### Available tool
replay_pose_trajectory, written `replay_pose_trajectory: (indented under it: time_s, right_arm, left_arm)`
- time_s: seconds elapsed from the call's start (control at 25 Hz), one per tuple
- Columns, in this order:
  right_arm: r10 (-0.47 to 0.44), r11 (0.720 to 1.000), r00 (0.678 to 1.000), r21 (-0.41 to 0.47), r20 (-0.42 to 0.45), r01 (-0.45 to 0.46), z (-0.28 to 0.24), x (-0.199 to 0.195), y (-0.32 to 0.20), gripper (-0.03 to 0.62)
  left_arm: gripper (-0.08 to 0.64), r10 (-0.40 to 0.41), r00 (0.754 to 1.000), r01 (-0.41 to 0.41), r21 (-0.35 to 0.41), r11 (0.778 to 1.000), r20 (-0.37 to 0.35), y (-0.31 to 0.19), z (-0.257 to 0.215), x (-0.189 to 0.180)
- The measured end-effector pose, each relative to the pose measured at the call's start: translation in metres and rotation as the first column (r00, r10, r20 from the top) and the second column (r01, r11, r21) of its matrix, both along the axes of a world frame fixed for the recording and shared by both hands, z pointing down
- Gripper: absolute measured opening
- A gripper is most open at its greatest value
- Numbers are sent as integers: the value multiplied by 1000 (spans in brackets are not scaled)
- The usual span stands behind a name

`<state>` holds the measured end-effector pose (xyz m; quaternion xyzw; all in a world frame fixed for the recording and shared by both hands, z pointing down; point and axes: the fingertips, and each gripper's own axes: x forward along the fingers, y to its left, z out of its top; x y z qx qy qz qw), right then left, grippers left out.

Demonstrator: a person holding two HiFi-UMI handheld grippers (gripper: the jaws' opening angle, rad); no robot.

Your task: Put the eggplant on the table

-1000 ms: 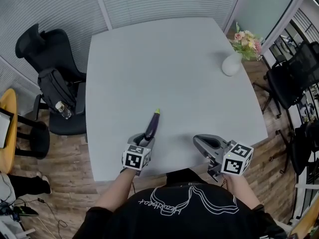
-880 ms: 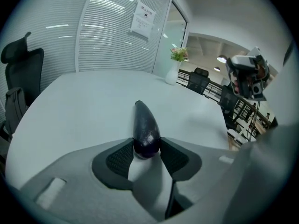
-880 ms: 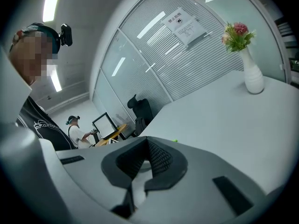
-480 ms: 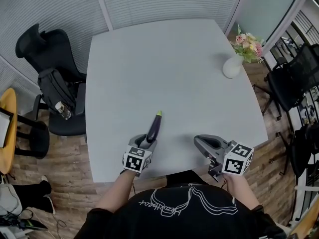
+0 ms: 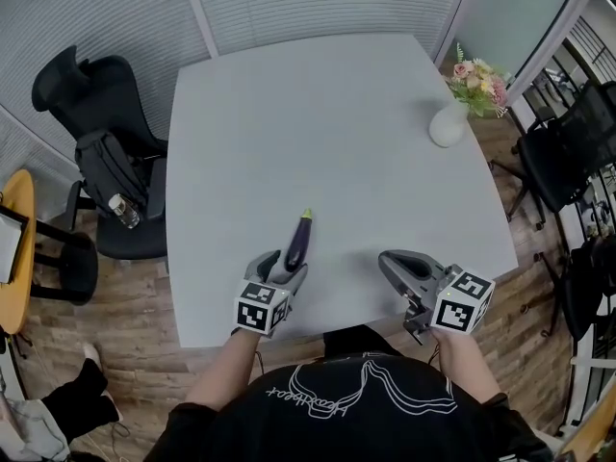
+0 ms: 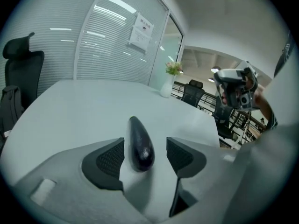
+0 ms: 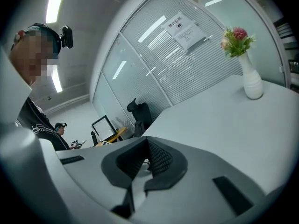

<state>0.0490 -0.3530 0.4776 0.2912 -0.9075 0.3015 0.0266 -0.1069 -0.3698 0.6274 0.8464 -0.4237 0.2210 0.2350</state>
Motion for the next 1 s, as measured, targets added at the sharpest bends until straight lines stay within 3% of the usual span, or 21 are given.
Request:
replay_pose_trajectory:
  time_s: [0.24,0.48,0.68,0.76,1.0]
  right_arm:
    - [2,997,1000,71,13,-3,-20,-2,19,9]
    - [-29,992,998,125,55,22,-41,-16,51,9]
    - [-60,983,996,179,62,48,-60,-31,76,9]
    - [-64,979,997,197,37,56,-62,-33,84,9]
    - [-102,973,995,209,0,100,-65,-43,112,9]
  left_arm:
    - [268,-54,980,72,88,994,-191,11,-77,-5]
    - [247,36,945,20,168,986,-324,52,-153,5]
    - [120,118,896,-39,189,981,-428,91,-198,11]
    - [85,143,886,-61,195,979,-441,104,-209,14]
    - [25,188,904,-114,208,972,-384,136,-214,29]
